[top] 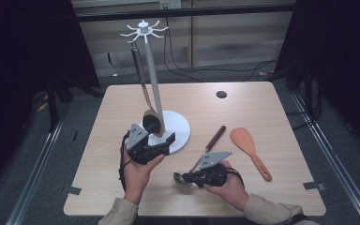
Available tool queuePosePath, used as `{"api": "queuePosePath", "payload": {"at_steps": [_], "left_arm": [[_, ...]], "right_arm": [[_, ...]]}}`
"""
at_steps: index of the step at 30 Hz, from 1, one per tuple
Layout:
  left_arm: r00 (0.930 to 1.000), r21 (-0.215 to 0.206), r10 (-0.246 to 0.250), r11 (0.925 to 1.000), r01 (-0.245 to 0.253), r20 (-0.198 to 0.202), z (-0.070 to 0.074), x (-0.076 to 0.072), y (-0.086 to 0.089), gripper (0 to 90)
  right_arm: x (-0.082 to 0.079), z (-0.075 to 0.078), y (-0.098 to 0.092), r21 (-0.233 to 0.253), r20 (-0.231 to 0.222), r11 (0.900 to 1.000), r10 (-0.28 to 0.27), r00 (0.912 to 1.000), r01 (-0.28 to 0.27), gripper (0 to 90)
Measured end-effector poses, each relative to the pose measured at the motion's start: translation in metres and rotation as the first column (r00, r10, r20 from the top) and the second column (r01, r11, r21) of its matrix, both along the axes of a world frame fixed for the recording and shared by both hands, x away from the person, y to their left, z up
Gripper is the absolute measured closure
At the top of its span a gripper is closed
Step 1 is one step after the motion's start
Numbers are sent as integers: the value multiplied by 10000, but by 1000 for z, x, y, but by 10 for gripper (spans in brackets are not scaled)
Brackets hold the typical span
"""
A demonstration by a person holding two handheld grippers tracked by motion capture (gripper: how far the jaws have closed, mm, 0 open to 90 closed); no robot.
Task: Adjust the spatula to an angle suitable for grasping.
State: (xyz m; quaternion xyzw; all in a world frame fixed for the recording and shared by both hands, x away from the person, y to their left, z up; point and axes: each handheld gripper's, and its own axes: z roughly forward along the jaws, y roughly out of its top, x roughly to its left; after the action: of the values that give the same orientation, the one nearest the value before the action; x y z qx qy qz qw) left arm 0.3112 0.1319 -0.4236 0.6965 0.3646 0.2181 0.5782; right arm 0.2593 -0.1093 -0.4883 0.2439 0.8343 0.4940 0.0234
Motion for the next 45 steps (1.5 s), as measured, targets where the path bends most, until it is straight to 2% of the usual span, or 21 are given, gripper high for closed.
{"api": "queuePosePath", "payload": {"at_steps": [3,8,14,16,19,20,21,23,24,25,27,28,32,33,36,39,40,42,43,44,45], "left_arm": [[9996,-31,-145,9999,144,-242,-1,3,-4,215],[9936,447,-512,9974,559,-1004,-7,11,-22,250],[9814,1333,-924,9843,1155,-1685,-13,24,-44,270],[9788,1461,-985,9813,1256,-1795,-14,26,-47,275],[9684,2027,-1117,9664,1581,-2231,-17,33,-58,292],[9587,2204,-1254,9579,1839,-2552,-20,36,-66,306],[9587,2204,-1254,9579,1839,-2552,-20,36,-66,312],[9402,2698,-1405,9353,2289,-3103,-25,40,-78,342],[9402,2698,-1405,9353,2289,-3103,-25,40,-78,349],[9259,2886,-1482,9226,2560,-3476,-26,42,-84,360],[9164,3116,-1508,9093,2757,-3709,-28,45,-89,367],[9141,3238,-1512,9029,2827,-3764,-28,46,-91,375],[9034,3352,-1553,8925,3017,-3997,-30,49,-98,415],[8854,3458,-1720,8750,3387,-4319,-30,51,-103,432],[8754,3528,-1619,8700,3445,-4556,-32,51,-109,490],[8594,3901,-1524,8427,3710,-4881,-35,53,-114,541],[8458,3670,-1425,8547,3671,-5141,-39,53,-117,565],[8332,3646,-1365,8527,3741,-5358,-42,54,-119,579],[8222,3454,-1367,8602,3751,-5526,-44,54,-121,595],[8222,3454,-1367,8602,3751,-5526,-44,54,-121,607],[8195,3361,-1229,8703,3601,-5598,-46,53,-123,607]], "right_arm": [[3,2,-9,48,-37,9990,-437,9990,437,800],[10,4,-39,-35,-52,9838,-1792,9838,1792,619],[13,4,-76,-487,-167,9431,-3299,9439,3288,372],[13,3,-80,-565,-198,9378,-3441,9387,3425,350],[14,4,-91,-770,-228,9206,-3855,9224,3829,276],[13,4,-93,-799,-258,9177,-3921,9196,3890,266],[13,4,-93,-799,-258,9177,-3921,9196,3890,266],[13,5,-97,-922,-239,9102,-4074,9129,4038,233],[13,6,-98,-979,-162,9077,-4114,9113,4081,212],[12,6,-99,-1007,-180,9049,-4172,9086,4135,192],[12,6,-101,-1014,-233,8954,-4378,8988,4335,177],[13,6,-103,-1076,-195,8975,-4321,9016,4278,176],[12,7,-107,-1085,-186,8914,-4444,8956,4400,173],[12,8,-108,-1065,-151,8904,-4465,8946,4426,173],[11,9,-108,-1024,-143,8875,-4530,8914,4494,172],[11,10,-109,-1035,-102,8837,-4598,8880,4564,169],[10,11,-110,-1019,-106,8816,-4643,8856,4610,162],[11,11,-110,-1037,-87,8810,-4650,8853,4617,160],[11,11,-111,-1037,-99,8805,-4661,8847,4627,158],[11,11,-111,-1027,-136,8787,-4699,8826,4662,155],[11,11,-111,-1027,-136,8787,-4699,8826,4662,155]]}}
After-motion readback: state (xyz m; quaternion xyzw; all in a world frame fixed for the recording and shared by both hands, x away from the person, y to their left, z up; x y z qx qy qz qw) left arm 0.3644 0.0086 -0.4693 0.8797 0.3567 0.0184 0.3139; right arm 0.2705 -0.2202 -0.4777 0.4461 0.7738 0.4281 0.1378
